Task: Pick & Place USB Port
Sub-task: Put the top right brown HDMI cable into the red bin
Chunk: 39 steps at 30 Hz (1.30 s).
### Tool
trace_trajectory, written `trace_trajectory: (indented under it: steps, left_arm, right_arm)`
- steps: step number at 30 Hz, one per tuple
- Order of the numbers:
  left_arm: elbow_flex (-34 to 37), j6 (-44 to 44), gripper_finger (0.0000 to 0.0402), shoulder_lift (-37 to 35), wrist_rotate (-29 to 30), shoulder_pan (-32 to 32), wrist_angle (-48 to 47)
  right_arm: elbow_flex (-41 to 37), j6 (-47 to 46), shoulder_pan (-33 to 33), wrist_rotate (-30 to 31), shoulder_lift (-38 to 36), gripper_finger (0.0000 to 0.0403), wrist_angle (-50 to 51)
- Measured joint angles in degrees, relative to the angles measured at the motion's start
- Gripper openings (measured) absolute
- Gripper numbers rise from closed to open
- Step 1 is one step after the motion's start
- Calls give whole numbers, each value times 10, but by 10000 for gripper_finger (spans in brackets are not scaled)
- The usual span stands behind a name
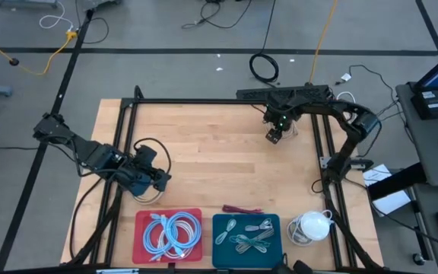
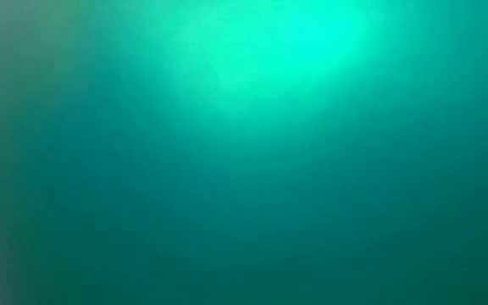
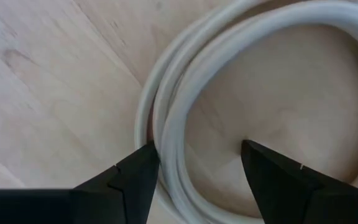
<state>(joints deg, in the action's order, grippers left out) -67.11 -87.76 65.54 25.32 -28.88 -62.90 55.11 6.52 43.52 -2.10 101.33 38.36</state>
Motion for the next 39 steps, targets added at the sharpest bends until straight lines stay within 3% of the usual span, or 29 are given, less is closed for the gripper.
trace_trajectory:
  steps: [5,11,15,18,21,25,30,33,37,39]
  left_arm:
    - [0,0,252,0,0,0,0]
    - [0,2,252,0,4,0,0]
    - [0,-13,252,0,18,0,1]
    - [0,-36,252,0,56,0,2]
    - [0,-52,252,-6,98,1,2]
    - [0,-43,252,-19,121,15,2]
    - [0,76,229,-47,130,45,35]
    - [16,212,190,-80,129,74,134]
    - [82,349,144,-138,18,154,351]
    - [134,375,133,-154,-75,207,485]
  right_arm:
    - [0,-7,-6,-9,21,184,16]
    - [-1,-38,-14,-10,20,25,17]
    - [3,-72,-27,-5,-30,11,17]
    - [17,-99,-53,-22,-96,11,94]
    - [64,-132,-82,-42,-181,11,79]
    - [107,-221,-142,-133,-290,10,78]
    - [139,-418,-227,-199,-404,10,-119]
    - [138,-507,-286,-207,-443,10,-255]
    - [137,-573,-362,-204,-458,10,-422]
    - [138,-577,-401,-192,-451,10,-495]
